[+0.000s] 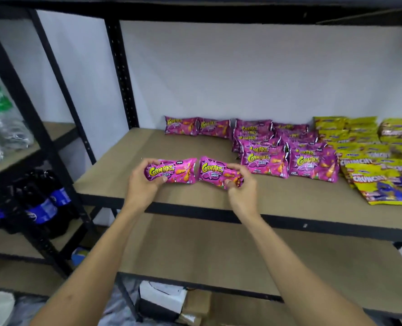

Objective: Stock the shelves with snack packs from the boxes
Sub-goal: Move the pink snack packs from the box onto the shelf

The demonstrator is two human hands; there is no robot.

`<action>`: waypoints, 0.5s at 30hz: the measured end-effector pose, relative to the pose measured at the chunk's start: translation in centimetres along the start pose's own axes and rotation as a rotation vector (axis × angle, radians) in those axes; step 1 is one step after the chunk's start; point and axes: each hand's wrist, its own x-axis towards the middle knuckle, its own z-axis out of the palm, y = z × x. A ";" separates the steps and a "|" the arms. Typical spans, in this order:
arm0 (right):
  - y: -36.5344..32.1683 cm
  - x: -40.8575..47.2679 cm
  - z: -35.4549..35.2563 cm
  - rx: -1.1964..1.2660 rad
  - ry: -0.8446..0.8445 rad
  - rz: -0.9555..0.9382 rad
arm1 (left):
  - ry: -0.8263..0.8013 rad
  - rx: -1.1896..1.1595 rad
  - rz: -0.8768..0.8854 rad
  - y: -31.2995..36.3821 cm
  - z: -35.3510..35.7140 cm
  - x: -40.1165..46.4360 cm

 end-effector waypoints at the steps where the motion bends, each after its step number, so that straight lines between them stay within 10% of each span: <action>1: 0.0 1.0 0.7 -0.026 0.003 0.003 | 0.007 0.011 -0.008 -0.1 0.0 1.2; 15: 2.6 14.3 7.8 -0.396 0.077 -0.050 | 0.065 0.140 0.101 -3.7 3.8 16.2</action>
